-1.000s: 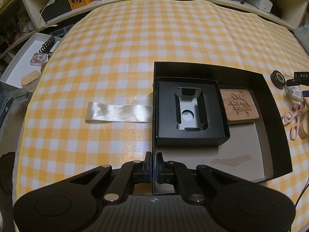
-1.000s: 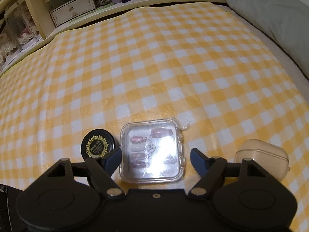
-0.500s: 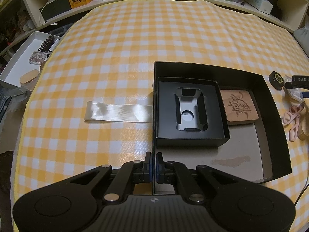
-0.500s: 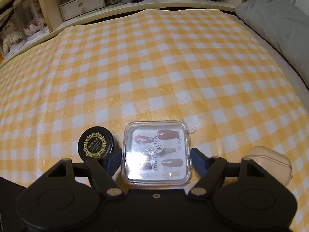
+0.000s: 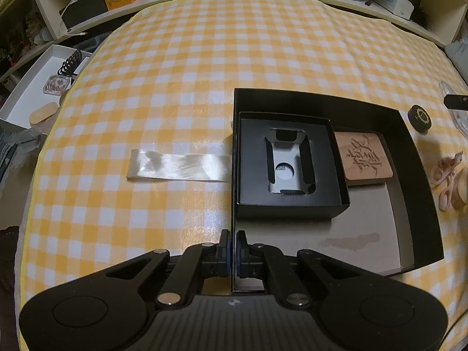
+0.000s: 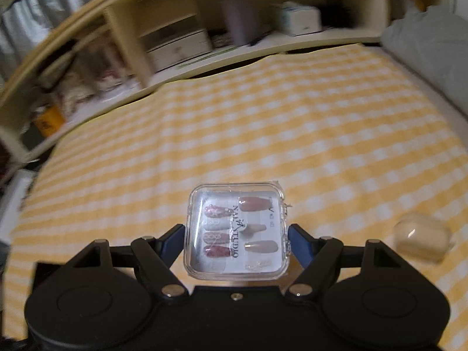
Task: Organize rigid objects
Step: 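Place the nail-tip case in the box below the wooden tag, release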
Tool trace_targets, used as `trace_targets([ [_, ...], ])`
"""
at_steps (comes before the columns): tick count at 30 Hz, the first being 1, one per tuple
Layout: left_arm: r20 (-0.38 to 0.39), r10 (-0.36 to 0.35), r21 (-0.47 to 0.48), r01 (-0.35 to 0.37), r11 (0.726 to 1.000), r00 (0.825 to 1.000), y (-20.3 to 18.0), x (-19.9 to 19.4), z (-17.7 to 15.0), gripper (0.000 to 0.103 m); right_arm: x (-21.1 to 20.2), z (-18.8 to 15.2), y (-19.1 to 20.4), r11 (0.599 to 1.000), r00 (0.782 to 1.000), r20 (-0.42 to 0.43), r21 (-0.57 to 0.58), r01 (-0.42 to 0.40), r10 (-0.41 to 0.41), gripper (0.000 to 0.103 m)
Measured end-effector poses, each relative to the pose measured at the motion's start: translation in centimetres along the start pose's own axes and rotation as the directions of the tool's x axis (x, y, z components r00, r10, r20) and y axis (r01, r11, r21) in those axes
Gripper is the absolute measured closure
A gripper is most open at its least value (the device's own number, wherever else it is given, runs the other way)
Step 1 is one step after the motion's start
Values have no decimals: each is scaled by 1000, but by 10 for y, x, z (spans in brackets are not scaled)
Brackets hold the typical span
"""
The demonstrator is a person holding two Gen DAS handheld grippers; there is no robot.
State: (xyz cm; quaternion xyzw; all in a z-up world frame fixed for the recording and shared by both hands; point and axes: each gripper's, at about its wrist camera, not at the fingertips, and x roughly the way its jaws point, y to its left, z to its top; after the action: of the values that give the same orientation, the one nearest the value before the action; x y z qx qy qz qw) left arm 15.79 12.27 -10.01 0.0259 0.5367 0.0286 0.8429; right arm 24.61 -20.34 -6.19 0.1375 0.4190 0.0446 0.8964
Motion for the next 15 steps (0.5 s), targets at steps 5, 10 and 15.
trace_targets([
  [5, -1, 2, 0, -2, 1000, 1000, 0, 1, 0, 99, -18, -20, 35, 996, 996, -27, -38, -86, 85, 26],
  [10, -6, 4, -1, -4, 1000, 1000, 1, 3, -1, 99, -29, -40, 59, 988, 986, -77, -32, -149, 146, 26],
  [15, -10, 6, -2, -6, 1000, 1000, 1, 4, -1, 99, -36, -59, 82, 983, 978, -122, -38, -178, 172, 26],
])
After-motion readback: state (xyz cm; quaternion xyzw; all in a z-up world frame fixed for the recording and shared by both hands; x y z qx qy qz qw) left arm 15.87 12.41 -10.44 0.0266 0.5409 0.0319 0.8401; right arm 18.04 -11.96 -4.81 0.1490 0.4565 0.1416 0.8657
